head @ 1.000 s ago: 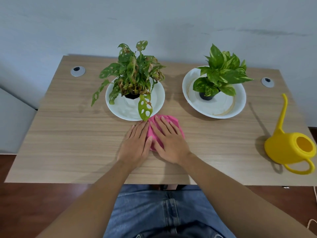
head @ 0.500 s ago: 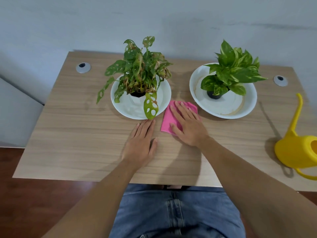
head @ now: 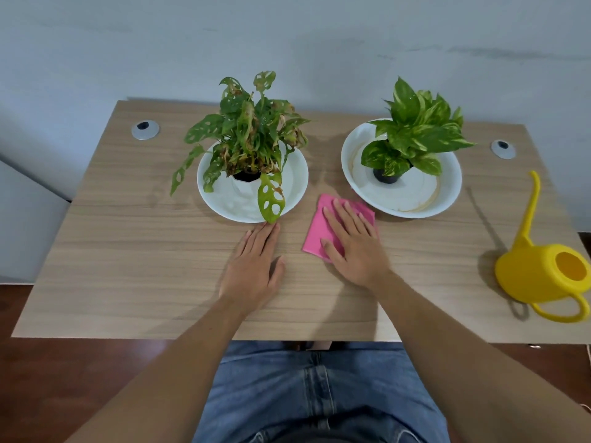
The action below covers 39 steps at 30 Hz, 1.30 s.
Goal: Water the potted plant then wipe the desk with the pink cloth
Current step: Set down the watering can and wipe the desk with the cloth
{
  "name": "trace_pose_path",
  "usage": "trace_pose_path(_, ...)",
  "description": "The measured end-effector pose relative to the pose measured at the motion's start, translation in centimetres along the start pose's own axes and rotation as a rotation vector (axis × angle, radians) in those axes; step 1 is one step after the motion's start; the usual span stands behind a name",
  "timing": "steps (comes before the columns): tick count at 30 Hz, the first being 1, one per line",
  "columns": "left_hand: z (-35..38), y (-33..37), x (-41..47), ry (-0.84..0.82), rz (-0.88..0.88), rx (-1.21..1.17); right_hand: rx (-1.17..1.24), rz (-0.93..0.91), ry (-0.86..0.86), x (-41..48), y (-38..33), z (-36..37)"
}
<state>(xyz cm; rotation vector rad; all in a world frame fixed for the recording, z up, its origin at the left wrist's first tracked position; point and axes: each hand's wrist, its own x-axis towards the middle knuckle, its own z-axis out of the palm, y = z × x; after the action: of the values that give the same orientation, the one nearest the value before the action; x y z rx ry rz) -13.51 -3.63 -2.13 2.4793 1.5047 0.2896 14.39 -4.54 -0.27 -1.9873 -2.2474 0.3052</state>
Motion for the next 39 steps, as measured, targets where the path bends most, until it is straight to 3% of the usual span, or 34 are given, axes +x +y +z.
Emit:
trace_pose_path(10, 0.4, 0.1, 0.0, -0.005, 0.004, 0.041, -0.015, 0.135, 0.015, -8.7, 8.4, -2.2)
trace_pose_path(14, 0.4, 0.2, 0.0, -0.002, -0.012, 0.05, -0.059, 0.15, 0.032, -8.4, 7.5, -1.8)
trace_pose_path(22, 0.3, 0.4, 0.0, 0.021, -0.016, 0.025, -0.026, -0.049, -0.027, -3.2, 2.7, -0.6)
trace_pose_path(31, -0.2, 0.4, 0.0, 0.013, -0.028, 0.007, 0.053, 0.119, -0.069, 6.5, -2.9, -0.1)
trace_pose_path(39, -0.4, 0.5, 0.1, 0.013, -0.002, 0.014, 0.027, 0.037, -0.068, 3.5, -2.8, 0.2)
